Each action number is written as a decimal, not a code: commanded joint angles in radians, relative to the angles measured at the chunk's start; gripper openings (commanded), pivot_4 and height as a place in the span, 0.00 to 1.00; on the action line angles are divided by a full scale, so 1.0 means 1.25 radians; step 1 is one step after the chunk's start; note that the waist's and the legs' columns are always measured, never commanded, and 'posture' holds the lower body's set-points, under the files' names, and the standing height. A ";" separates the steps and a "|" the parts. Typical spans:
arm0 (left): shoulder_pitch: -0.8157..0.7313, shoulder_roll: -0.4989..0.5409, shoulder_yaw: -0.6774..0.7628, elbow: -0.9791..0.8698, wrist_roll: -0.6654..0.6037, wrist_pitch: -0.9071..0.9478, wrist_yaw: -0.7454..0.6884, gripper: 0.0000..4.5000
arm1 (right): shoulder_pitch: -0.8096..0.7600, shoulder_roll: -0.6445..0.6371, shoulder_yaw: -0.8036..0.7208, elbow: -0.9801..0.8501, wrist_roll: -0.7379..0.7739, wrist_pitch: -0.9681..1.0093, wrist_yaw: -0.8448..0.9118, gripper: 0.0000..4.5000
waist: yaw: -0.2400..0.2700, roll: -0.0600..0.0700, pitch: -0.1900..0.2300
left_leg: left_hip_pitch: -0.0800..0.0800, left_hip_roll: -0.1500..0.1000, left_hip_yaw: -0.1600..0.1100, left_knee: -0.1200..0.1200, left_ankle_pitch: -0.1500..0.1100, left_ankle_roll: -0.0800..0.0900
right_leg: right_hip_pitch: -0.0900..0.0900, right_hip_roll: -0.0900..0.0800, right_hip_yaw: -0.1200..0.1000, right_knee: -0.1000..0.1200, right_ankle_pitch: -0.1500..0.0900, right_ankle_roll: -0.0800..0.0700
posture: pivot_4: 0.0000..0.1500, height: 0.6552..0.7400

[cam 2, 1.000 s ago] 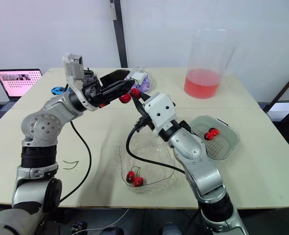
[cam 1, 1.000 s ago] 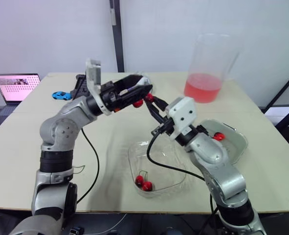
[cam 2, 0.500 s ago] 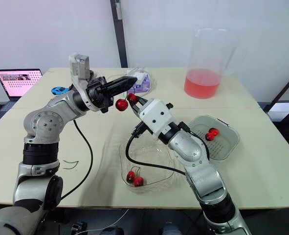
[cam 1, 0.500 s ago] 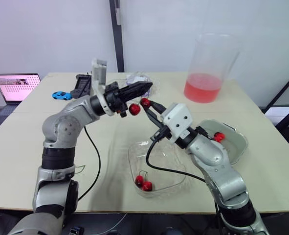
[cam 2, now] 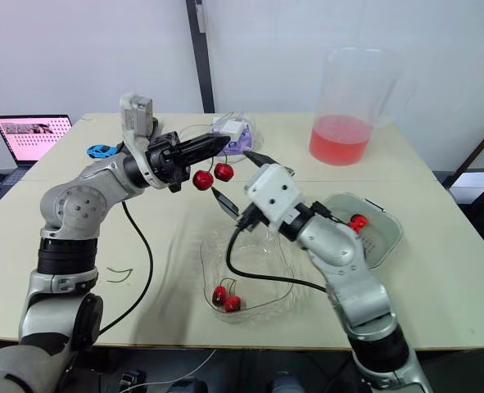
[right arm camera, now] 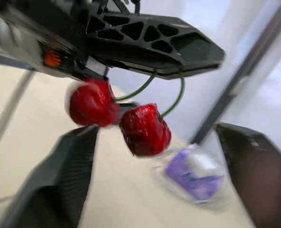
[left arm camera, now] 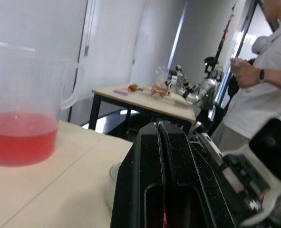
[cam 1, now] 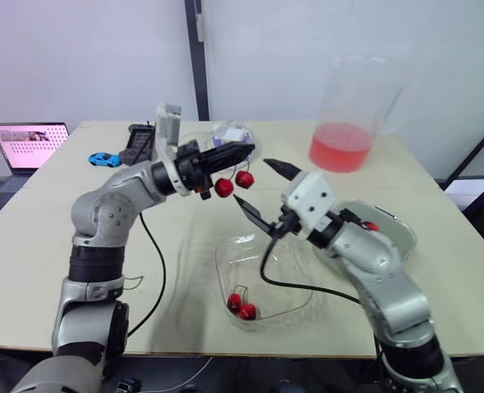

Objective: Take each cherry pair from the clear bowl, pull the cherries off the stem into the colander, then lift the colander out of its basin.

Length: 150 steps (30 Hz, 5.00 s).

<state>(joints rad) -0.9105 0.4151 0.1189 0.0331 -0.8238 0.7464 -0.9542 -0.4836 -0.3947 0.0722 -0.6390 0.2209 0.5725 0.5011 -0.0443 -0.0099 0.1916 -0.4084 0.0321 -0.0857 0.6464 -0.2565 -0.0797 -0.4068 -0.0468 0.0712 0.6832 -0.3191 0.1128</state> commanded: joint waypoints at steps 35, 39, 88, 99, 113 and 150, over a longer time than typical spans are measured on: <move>0.023 0.002 -0.018 -0.088 -0.013 -0.004 -0.042 0.00 | -0.132 0.055 -0.166 0.140 0.700 0.334 -0.162 0.75 | -0.001 0.000 0.000 | 0.000 0.000 0.000 0.000 0.000 0.001 | 0.000 0.000 0.000 0.000 0.000 0.000 | 1.00 0.92; 0.023 -0.002 -0.017 -0.088 -0.013 -0.006 -0.039 0.00 | -0.128 0.048 -0.159 0.145 0.699 0.330 -0.161 0.36 | -0.001 0.000 0.000 | 0.000 0.000 0.000 0.000 0.000 0.001 | 0.000 0.000 0.000 0.000 0.000 0.000 | 1.00 0.92; 0.100 -0.018 -0.031 -0.114 0.013 -0.038 -0.028 0.00 | -0.024 -0.666 -0.028 0.478 0.188 0.050 0.437 0.27 | 0.001 0.000 0.001 | 0.001 0.000 0.001 0.000 -0.001 0.001 | 0.001 0.000 0.001 -0.002 0.000 0.000 | 1.00 0.92; 0.137 -0.008 -0.035 -0.142 0.006 -0.032 -0.014 0.00 | -0.041 -0.686 -0.061 0.511 0.148 0.070 0.527 0.85 | 0.002 0.000 0.001 | 0.000 0.000 0.001 0.001 -0.001 0.001 | 0.001 0.000 0.001 -0.002 0.000 0.000 | 1.00 0.92; 0.105 -0.030 -0.045 -0.114 -0.013 -0.030 -0.035 0.00 | -0.065 -0.453 -0.293 0.240 0.510 0.372 0.375 0.99 | 0.001 -0.001 0.001 | 0.001 0.000 0.001 0.001 -0.001 0.001 | 0.002 0.001 0.001 -0.001 0.000 0.000 | 1.00 0.92; 0.087 -0.038 -0.050 -0.112 -0.013 -0.014 -0.045 0.00 | -0.105 0.031 -0.095 0.147 0.654 0.379 -0.058 0.37 | 0.000 -0.001 0.001 | 0.000 0.000 0.000 0.000 0.000 0.001 | 0.001 0.000 0.000 -0.001 0.000 0.000 | 1.00 0.92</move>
<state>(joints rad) -0.7922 0.3627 0.0432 -0.0790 -0.8196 0.7369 -1.0028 -0.6024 -0.3516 -0.0382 -0.4362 1.0276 1.0610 0.4232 -0.0447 -0.0112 0.1928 -0.4078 0.0321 -0.0858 0.6470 -0.2571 -0.0786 -0.4051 -0.0467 0.0711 0.6821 -0.3192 0.1130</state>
